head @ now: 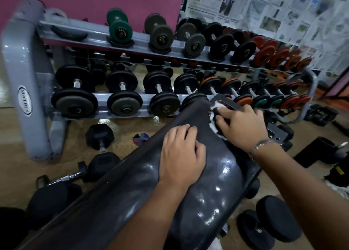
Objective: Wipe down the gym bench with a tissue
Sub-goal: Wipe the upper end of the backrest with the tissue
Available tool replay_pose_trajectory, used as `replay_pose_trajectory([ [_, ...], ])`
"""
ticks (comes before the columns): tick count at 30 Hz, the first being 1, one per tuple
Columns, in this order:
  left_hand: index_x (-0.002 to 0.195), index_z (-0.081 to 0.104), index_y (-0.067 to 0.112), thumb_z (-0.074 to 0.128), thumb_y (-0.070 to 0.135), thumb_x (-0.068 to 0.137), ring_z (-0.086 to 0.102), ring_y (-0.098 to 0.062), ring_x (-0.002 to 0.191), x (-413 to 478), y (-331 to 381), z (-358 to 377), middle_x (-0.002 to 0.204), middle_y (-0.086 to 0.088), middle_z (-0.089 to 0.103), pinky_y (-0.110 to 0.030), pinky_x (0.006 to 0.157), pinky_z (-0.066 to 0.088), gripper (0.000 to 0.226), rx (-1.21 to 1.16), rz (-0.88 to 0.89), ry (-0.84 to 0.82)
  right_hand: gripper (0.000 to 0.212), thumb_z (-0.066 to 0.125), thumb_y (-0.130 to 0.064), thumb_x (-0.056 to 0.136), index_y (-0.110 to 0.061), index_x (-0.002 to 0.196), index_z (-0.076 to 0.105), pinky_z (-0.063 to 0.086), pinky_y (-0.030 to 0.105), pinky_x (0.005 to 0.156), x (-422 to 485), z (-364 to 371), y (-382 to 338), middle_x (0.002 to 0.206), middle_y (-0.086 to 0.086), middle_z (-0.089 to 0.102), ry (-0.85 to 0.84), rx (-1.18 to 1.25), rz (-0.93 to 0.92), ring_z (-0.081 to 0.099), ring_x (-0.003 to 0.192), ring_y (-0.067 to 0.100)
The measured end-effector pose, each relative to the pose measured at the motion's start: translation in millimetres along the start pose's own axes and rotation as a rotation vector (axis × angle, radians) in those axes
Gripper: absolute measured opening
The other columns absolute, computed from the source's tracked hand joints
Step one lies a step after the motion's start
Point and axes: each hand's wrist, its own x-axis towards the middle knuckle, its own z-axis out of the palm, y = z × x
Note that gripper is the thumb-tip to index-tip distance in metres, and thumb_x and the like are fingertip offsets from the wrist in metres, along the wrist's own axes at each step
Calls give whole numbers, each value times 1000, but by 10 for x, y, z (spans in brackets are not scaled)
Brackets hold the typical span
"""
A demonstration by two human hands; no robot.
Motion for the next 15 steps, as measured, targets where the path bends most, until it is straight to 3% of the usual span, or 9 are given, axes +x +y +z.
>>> replay_pose_trajectory([
  [3, 124, 65, 12, 50, 22, 89, 54, -23, 122, -2, -4, -19, 126, -5, 64, -43, 105, 44, 39, -7, 4, -1, 35, 35, -49, 98, -28, 106, 62, 34, 44, 88, 178, 49, -217, 96, 5, 69, -22, -40, 38, 50, 108, 32],
  [7, 123, 64, 12, 45, 23, 89, 44, -25, 138, -3, -10, -22, 142, -8, 55, -46, 116, 36, 40, -9, 12, -10, 37, 43, -53, 97, -40, 126, 61, 36, 44, 90, -131, 26, -141, 125, -15, 66, 60, 15, -142, 51, 107, 25],
  [12, 125, 65, 8, 45, 22, 90, 51, -23, 134, 5, -3, -10, 135, -8, 61, -41, 114, 40, 42, -41, 6, -26, 35, 37, -52, 97, -35, 112, 64, 35, 44, 90, 278, 55, -182, 100, 5, 70, -48, -7, 41, 49, 112, 32],
  [15, 126, 65, 9, 44, 23, 90, 50, -22, 135, -2, -11, -20, 135, -8, 62, -39, 115, 39, 43, -38, 9, -29, 34, 38, -52, 97, -37, 119, 60, 37, 44, 89, 110, 86, -212, 116, -8, 69, 33, -40, -97, 51, 109, 29],
])
